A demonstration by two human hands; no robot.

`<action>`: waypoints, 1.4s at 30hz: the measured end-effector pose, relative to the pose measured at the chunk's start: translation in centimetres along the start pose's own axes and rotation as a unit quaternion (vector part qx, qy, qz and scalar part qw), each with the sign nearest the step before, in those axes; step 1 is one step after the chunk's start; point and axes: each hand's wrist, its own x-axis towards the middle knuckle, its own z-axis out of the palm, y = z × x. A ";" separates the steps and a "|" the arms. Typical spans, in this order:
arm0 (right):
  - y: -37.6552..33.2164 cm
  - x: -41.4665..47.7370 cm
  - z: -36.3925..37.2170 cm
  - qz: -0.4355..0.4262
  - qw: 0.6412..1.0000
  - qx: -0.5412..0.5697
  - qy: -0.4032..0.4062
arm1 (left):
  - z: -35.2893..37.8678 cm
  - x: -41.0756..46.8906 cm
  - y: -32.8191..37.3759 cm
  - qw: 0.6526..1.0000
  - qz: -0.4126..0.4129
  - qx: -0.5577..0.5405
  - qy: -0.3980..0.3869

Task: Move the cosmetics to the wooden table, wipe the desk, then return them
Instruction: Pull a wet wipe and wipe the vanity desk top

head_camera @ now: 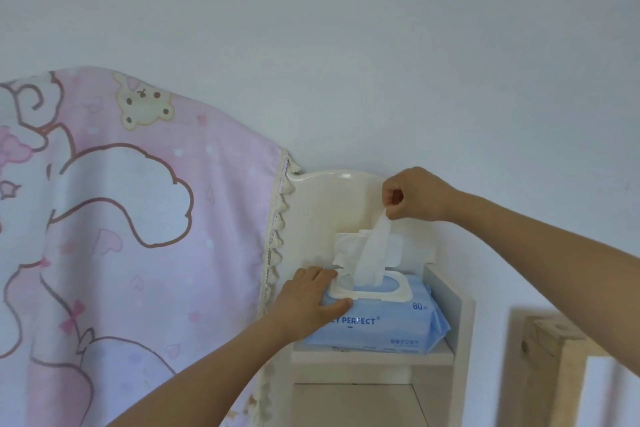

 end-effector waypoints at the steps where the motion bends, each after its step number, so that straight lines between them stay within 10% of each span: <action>1: -0.2 -0.1 -0.2 0.006 1.000 0.027 0.013 | 0.0 0.0 0.0 1.000 0.000 0.001 0.000; 17: -3.0 -1.0 -6.4 0.166 0.871 0.347 0.304 | 0.7 -0.1 -0.4 1.000 0.001 0.010 -0.016; 22: -4.2 -4.1 -7.8 0.185 0.897 0.341 0.213 | 1.3 -0.2 -0.5 1.000 -0.006 0.011 0.028; 30: -5.9 -12.5 -2.5 0.248 0.903 0.349 0.017 | 5.1 -6.8 -1.1 0.917 0.121 -0.207 0.318; 42: -0.8 -25.4 14.8 0.442 0.801 0.351 -0.198 | 14.3 -20.3 -4.1 0.970 0.015 -0.172 0.174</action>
